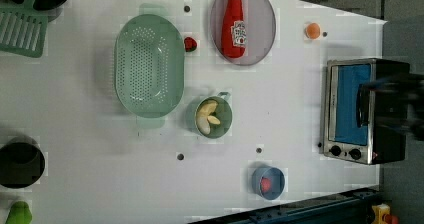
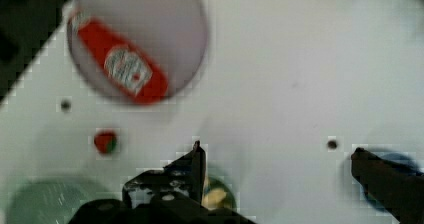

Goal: Pick Banana and place it in mug.

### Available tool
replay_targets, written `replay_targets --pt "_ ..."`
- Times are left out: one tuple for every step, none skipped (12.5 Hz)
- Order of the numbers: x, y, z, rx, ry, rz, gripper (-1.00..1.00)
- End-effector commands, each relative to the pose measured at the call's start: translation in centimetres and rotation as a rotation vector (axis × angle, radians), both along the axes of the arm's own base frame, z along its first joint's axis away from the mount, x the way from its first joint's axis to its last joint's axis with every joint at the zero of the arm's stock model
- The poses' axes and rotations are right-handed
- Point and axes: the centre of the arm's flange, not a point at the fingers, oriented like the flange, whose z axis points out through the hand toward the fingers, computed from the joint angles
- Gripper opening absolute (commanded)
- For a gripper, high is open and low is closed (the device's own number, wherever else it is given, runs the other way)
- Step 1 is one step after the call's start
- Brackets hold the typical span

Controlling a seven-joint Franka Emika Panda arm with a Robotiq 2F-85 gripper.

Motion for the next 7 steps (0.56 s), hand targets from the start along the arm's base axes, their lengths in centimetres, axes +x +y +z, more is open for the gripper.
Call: replay_targets --pt "0.1 -3.2 0.0 0.030 0.109 0.016 1.00" --pt "0.1 -4.5 0.8 0.036 0.103 -0.001 1.00" --pt "0.1 -5.8 1.5 0.034 0.090 -0.016 1.00" --pt "-0.1 -6.9 1.7 0.022 0.099 -0.008 1.00" --pt "-0.3 -7.5 1.5 0.018 0.113 0.019 1.00" --pt "-0.3 -7.7 1.3 0.017 0.121 0.038 1.00" --pt "-0.2 -7.7 1.1 0.018 0.125 0.038 1.00"
